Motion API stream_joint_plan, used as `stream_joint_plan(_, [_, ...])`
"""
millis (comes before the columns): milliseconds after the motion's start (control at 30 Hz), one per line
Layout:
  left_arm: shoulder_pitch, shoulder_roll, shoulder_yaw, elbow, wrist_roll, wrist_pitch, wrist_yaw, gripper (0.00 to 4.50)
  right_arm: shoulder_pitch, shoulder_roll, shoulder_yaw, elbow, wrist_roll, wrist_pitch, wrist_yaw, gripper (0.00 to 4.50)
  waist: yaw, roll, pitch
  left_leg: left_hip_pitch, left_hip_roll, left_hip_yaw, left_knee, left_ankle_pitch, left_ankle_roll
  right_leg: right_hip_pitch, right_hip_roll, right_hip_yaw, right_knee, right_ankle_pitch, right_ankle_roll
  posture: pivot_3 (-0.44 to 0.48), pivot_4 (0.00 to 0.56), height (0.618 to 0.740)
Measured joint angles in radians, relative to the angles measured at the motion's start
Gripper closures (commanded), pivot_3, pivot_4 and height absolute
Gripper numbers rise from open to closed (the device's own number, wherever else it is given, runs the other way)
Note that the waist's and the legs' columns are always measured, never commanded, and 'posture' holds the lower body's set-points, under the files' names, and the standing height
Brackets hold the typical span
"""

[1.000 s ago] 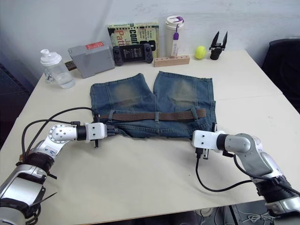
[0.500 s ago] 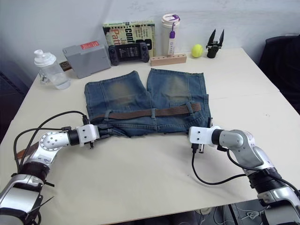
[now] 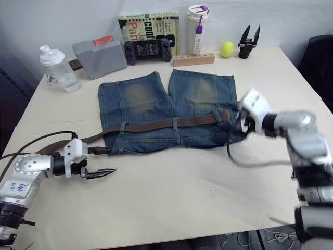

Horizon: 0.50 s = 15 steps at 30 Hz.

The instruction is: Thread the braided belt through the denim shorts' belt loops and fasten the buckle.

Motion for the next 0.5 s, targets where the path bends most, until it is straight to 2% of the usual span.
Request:
stream_joint_plan(167, [0.014, -0.046, 0.034, -0.039, -0.015, 0.068, 0.021, 0.62, -0.117, 0.068, 0.026, 0.218, -0.006, 0.124, -0.014, 0.13, -0.001, -0.001, 0.002, -0.005, -0.003, 0.003, -0.004, 0.000, 0.000, -0.002, 0.000, -0.006, -0.004, 0.001, 0.002, 0.000, 0.150, 0.726])
stream_joint_plan(333, [0.039, -0.076, 0.056, -0.085, -0.017, 0.108, 0.045, 0.62, -0.148, 0.102, 0.067, 0.321, -0.014, 0.167, 0.017, 0.13, -0.002, -0.001, 0.003, -0.010, -0.007, 0.004, -0.003, 0.000, 0.000, -0.004, 0.001, -0.009, -0.005, 0.001, 0.003, 0.000, 0.150, 0.726])
stream_joint_plan(467, [0.037, -0.084, 0.092, -0.088, -0.018, 0.134, 0.062, 0.62, -0.151, 0.119, 0.076, 0.351, -0.014, 0.169, 0.036, 1.35, -0.002, -0.001, 0.003, -0.010, -0.007, 0.004, -0.002, 0.002, -0.002, -0.004, 0.001, -0.008, -0.005, 0.001, 0.003, 0.000, 0.150, 0.726])
stream_joint_plan(500, [0.035, -0.086, 0.098, -0.088, -0.018, 0.138, 0.065, 0.62, -0.151, 0.120, 0.076, 0.354, -0.014, 0.169, 0.036, 1.85, -0.002, -0.001, 0.003, -0.010, -0.007, 0.004, -0.002, 0.002, -0.002, -0.004, 0.001, -0.008, -0.004, 0.001, 0.003, 0.000, 0.150, 0.726])
